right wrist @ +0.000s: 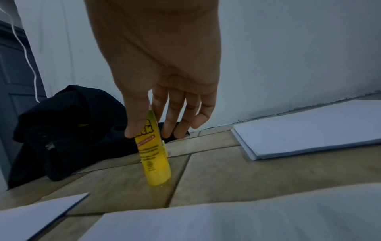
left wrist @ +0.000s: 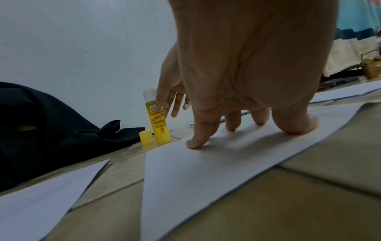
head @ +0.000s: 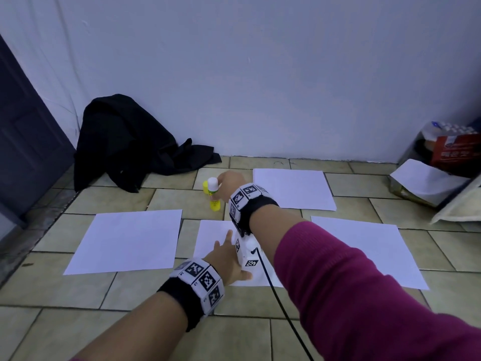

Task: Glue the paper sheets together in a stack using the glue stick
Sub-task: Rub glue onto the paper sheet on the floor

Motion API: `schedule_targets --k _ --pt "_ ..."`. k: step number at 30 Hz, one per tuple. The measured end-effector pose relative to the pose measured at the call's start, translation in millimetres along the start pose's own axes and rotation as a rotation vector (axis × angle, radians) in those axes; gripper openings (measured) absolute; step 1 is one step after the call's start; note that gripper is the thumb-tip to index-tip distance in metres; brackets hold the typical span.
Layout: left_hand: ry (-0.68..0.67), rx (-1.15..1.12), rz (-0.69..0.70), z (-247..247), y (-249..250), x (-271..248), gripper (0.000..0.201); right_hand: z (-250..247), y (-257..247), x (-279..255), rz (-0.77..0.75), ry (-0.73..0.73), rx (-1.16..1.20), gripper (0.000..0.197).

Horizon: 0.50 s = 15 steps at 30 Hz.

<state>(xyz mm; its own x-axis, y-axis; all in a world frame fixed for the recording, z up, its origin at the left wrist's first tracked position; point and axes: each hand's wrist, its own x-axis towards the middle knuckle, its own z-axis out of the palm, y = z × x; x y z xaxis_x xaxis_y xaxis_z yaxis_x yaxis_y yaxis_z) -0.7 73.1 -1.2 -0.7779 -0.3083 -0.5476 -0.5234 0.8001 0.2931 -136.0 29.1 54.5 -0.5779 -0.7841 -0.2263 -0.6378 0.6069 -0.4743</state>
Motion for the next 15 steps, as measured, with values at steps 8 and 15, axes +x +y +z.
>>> schedule_targets --k 8,15 --pt "-0.104 0.338 0.169 -6 3 0 0.064 -41 29 -30 0.022 -0.095 0.463 0.013" --pt "-0.052 0.418 0.173 -4 2 4 0.069 -81 97 -74 0.185 -0.078 0.145 0.053"
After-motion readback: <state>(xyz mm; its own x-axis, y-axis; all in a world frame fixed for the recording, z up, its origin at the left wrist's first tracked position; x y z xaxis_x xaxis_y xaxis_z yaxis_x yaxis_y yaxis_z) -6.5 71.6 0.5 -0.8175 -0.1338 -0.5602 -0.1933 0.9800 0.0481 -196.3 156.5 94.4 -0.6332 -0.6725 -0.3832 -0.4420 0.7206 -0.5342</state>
